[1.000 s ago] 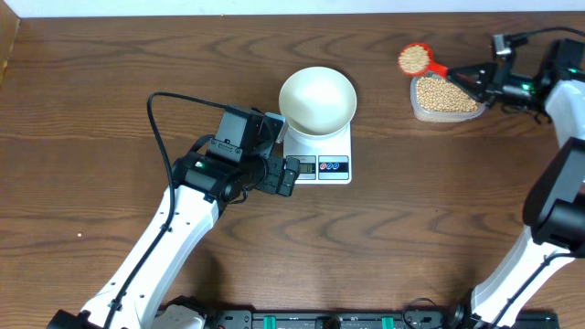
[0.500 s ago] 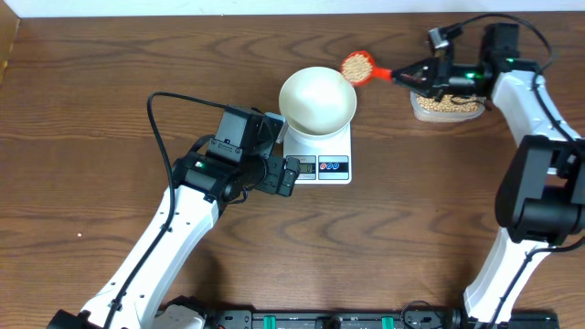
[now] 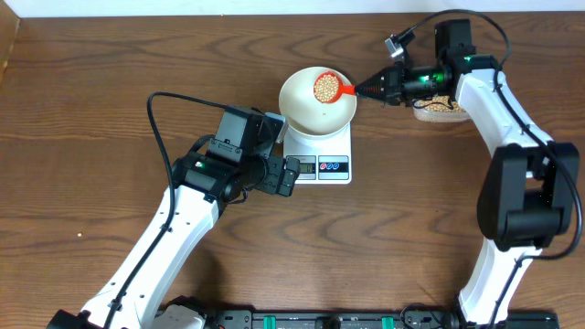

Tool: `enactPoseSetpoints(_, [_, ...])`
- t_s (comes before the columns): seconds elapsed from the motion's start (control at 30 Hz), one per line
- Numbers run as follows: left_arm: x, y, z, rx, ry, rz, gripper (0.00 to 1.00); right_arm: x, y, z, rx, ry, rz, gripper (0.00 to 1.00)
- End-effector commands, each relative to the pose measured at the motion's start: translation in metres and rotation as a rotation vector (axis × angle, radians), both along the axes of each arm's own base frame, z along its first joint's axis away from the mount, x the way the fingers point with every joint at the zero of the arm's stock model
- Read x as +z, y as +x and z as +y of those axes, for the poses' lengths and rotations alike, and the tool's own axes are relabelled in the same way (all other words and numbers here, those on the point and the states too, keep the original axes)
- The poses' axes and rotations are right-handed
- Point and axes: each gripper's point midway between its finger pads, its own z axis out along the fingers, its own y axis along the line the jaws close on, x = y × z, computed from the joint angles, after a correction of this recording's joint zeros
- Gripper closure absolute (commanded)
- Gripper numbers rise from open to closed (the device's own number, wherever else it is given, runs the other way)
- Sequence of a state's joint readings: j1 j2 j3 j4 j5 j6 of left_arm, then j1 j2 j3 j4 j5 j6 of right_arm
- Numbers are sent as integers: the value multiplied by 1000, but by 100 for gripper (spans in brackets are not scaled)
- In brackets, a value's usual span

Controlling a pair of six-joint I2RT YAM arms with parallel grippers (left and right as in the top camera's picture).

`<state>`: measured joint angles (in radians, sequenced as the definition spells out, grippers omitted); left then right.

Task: Scoop item into bowl and weigh 50g on scale
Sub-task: 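Carry the filled scoop with the right gripper over the bowl, then tip the scoop to pour soybeans into the bowl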

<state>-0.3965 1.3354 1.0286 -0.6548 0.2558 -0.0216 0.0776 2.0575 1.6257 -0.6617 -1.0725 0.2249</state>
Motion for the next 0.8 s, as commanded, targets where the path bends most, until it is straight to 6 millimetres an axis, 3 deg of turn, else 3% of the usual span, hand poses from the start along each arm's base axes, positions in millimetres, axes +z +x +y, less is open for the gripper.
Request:
enactPoseSetpoints(0.0, [-4,0,1,-6,17,4,5,28,-4,5,26,-78,-171,99])
enactPoseSetpoints(0.07, [-4,0,1,-6,17,4,5,30,-7,11,55,-110,-227,99])
enactPoseSetpoints(0.3, [-4,0,1,-6,17,4,5,0,-6,22,55,-448,-329,99])
enactPoseSetpoints(0.47, [-4,0,1,-6,17,4,5,-6,-3,24,34,-595,-376,99])
enactPoseSetpoints(0.77, [-4,0,1,-6,17,4,5,31,-7,26,16,-875,-601,99])
